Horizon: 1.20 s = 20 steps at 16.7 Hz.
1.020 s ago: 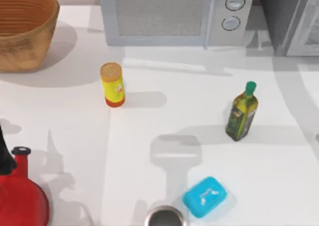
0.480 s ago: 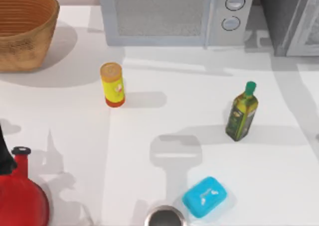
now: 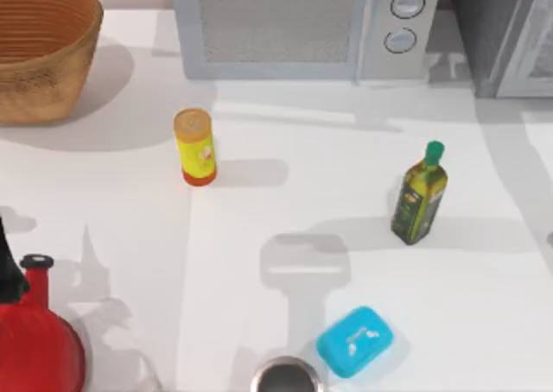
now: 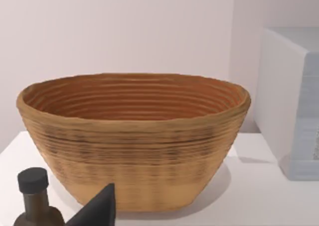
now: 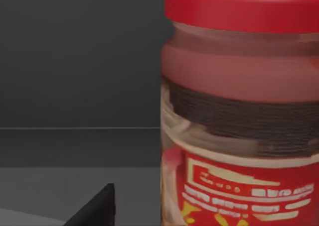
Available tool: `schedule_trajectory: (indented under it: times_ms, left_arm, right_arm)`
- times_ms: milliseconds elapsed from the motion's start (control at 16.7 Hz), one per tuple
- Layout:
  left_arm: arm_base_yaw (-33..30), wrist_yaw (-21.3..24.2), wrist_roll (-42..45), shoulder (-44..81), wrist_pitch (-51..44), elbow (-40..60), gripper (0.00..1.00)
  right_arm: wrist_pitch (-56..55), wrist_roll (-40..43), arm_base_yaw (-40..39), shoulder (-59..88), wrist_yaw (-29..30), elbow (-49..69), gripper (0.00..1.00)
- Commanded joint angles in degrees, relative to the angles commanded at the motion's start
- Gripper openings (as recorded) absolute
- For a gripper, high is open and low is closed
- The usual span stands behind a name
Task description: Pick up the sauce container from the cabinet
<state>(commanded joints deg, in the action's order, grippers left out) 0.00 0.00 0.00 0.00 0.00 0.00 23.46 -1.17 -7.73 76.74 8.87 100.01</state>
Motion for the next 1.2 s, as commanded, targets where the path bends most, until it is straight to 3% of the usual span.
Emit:
schedule_trajectory:
  times_ms: [780, 1200]
  left_arm:
    - [0.00, 0.00, 0.00, 0.00, 0.00, 0.00, 1.00]
    - [0.00, 0.00, 0.00, 0.00, 0.00, 0.00, 1.00]
  right_arm:
    - [-1.99, -0.03, 2.04, 12.16, -1.71, 10.06, 1.00]
    - [-1.99, -0.03, 2.04, 12.16, -1.71, 10.06, 0.47]
